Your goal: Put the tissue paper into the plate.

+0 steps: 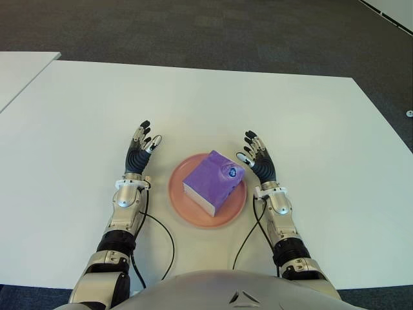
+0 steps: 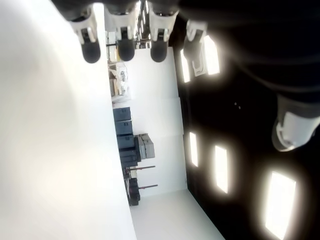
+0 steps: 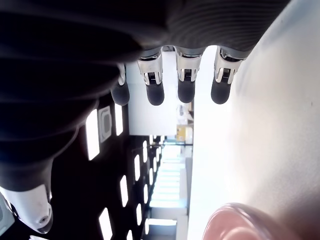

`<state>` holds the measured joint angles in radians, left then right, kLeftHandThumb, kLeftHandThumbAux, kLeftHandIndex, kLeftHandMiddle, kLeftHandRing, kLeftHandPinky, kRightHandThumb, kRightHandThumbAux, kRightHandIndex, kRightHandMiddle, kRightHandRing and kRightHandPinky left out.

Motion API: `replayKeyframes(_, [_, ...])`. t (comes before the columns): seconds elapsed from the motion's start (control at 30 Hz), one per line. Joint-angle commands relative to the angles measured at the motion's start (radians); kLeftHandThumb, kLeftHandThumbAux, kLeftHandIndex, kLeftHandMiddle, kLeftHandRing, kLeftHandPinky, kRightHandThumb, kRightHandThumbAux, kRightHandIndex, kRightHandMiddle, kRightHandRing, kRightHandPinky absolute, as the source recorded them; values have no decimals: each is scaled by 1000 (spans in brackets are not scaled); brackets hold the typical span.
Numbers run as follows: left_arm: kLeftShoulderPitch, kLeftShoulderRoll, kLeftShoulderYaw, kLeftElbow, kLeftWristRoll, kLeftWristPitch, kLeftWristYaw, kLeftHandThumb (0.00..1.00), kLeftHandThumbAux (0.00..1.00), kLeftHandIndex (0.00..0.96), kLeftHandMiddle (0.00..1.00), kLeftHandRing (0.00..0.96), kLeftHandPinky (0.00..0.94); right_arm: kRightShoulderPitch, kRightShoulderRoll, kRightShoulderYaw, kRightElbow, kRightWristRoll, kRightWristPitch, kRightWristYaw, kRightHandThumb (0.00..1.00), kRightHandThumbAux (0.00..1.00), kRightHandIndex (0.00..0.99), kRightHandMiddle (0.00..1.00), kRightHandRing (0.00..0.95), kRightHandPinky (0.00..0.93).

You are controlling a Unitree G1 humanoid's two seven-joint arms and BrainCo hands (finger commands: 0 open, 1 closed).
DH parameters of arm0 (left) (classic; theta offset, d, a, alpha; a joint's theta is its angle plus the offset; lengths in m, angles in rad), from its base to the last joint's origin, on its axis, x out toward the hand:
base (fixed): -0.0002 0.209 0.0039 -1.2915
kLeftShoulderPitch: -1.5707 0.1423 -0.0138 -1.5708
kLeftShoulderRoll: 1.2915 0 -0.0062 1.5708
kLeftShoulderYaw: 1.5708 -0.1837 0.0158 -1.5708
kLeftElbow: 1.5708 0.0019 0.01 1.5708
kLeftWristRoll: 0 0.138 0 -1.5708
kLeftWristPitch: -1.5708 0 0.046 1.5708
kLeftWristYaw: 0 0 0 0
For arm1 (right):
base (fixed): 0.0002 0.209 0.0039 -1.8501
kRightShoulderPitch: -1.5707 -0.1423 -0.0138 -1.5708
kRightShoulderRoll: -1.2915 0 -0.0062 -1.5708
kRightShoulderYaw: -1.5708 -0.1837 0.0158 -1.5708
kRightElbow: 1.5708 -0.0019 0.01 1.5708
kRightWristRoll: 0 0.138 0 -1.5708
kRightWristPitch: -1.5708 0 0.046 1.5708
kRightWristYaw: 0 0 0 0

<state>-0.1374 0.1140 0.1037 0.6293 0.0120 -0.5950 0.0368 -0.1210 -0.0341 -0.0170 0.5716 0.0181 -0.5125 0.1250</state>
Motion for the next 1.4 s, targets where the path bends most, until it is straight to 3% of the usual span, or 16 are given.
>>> replayKeyframes(0.03, [19, -21, -8, 28, 26, 3, 33, 0, 423, 0, 0, 0, 0, 97, 0, 0, 96, 0, 89, 6, 5, 644, 0, 17, 0, 0])
replayKeyframes(0.4, [23, -44, -6, 60, 13, 61, 38, 0, 413, 0, 0, 0, 0, 96, -1, -1, 88, 0, 97, 7, 7, 659, 0, 16, 0, 0])
replayKeyframes(0.9, [82, -78, -13, -52, -24, 196, 19, 0, 432, 0, 0, 0, 0, 91, 0, -2, 84, 0, 105, 4, 1, 658, 0, 14, 0, 0])
replayKeyframes(1.4, [107, -92, -12, -96, -24, 236, 15, 0, 430, 0, 0, 0, 0, 91, 0, 0, 77, -3, 108, 0, 0, 654, 0, 13, 0, 0])
